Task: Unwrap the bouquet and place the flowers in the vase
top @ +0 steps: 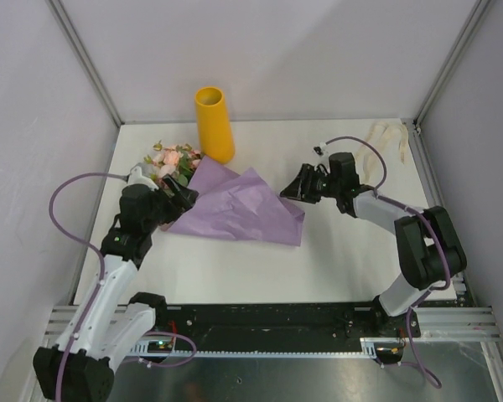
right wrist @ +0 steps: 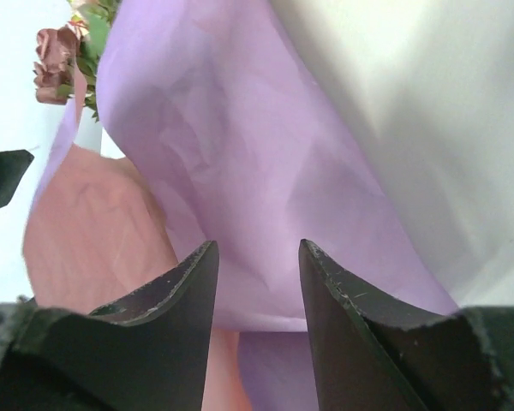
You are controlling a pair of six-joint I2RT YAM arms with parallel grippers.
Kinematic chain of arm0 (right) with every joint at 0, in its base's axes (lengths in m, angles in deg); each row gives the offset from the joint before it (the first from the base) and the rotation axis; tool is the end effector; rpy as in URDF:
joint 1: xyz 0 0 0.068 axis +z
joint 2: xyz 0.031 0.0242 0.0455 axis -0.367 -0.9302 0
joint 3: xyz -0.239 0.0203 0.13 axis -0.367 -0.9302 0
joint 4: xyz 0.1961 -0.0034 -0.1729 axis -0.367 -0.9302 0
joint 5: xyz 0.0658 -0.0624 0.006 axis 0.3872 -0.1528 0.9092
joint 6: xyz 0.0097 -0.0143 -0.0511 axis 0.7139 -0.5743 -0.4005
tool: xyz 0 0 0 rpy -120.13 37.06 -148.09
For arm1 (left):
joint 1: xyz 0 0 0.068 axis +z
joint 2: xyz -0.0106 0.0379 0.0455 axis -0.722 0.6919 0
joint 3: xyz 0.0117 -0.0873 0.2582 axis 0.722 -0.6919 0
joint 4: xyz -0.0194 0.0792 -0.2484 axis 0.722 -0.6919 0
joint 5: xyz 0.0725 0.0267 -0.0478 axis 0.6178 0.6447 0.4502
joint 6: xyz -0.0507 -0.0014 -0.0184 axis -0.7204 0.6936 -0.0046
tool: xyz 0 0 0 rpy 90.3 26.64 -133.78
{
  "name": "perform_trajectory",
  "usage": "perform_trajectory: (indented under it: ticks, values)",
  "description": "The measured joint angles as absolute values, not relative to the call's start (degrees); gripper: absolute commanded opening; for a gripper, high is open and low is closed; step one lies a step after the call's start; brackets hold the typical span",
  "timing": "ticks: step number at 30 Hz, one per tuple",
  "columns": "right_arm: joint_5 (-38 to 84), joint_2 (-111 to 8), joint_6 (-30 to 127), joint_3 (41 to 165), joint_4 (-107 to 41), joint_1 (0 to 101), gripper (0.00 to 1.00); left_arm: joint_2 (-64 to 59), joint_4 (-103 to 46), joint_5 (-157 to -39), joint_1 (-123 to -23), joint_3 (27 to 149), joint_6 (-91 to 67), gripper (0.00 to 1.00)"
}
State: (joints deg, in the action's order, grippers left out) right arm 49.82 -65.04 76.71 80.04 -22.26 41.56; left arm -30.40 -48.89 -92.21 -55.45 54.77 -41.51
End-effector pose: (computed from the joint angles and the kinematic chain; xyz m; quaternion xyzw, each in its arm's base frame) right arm 0.3229 0.1388 0.2025 -0.0325 0.8471 0.4413 0.2942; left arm 0.1881 -0.0322 0.2814 -0.2251 0.8221 -0.2403 0.4645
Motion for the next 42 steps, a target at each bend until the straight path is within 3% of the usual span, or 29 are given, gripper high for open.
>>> perform_trajectory:
  ticks: [7,19,32,42]
  values:
    - [49.01,-60.10,73.13,80.94,-29.19,43.11,0.49,-38.38,-53.61,-94.83,-55.48,54.99,-32.83,0.91]
    - [44.11,-52.56,68.19,81.57,-40.77,54.04,0.48,-49.90,-59.23,-93.93,-55.48,54.90,-25.55,0.93]
    - [33.51,-47.91,67.64,75.91,-41.45,70.37,0.46,-41.76,-65.11,-99.22,-55.45,56.48,-29.84,0.97]
    - [20.75,-53.24,71.38,68.31,-36.99,83.48,0.44,-36.85,-67.62,-94.33,-55.45,56.80,-34.32,0.96]
